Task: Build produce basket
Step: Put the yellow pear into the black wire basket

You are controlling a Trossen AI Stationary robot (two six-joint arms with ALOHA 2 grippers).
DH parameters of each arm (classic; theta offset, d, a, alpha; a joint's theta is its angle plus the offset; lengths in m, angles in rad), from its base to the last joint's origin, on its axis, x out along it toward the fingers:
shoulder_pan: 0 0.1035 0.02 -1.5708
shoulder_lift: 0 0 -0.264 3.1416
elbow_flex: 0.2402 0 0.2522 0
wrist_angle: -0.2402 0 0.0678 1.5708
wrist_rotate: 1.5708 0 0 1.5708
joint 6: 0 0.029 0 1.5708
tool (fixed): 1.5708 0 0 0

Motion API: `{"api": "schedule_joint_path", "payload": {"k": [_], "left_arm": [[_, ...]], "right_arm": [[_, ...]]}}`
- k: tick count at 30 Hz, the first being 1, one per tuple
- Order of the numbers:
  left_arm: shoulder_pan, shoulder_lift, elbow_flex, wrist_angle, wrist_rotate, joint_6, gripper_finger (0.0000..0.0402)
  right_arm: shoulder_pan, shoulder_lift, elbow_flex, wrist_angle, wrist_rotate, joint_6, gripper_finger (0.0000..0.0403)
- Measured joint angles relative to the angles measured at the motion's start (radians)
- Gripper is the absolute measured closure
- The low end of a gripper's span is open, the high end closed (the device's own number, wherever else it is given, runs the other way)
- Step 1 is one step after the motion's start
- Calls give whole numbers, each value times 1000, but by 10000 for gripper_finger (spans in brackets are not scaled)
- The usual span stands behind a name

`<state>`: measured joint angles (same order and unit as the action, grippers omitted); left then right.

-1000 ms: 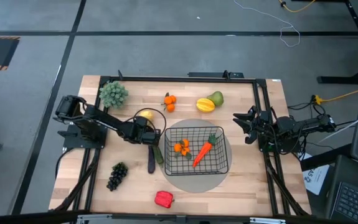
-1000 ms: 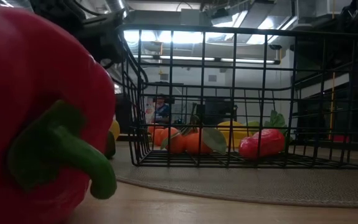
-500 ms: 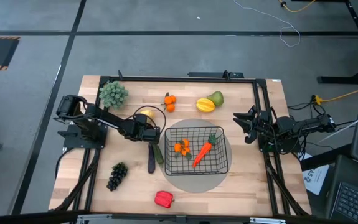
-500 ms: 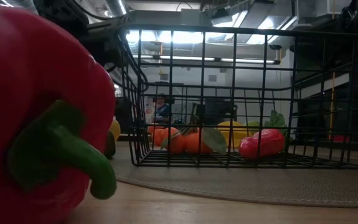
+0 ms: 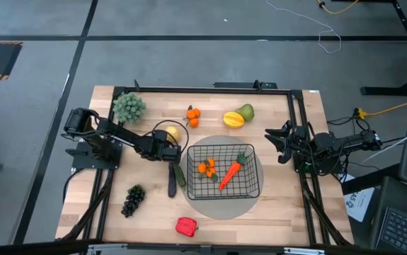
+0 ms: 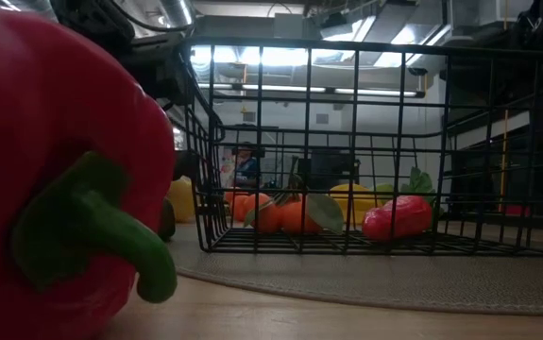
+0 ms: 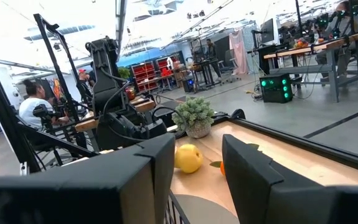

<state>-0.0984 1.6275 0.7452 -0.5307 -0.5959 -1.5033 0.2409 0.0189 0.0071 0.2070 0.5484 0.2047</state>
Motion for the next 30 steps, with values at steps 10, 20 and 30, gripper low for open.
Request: {"api": "schedule_joint_path", "payload": {"k": [10, 20, 30], "left_arm": [[-23, -105, 78, -8, -162, 188, 401], [-22, -175, 289, -1, -321, 605, 401], [-60, -175, 417, 247, -299, 1069, 401]], "right_arm": [[0, 0, 0, 0, -1, 4, 272], [0, 1, 0, -14, -1, 31, 272], [0, 1, 0, -17, 0, 31, 272]]}}
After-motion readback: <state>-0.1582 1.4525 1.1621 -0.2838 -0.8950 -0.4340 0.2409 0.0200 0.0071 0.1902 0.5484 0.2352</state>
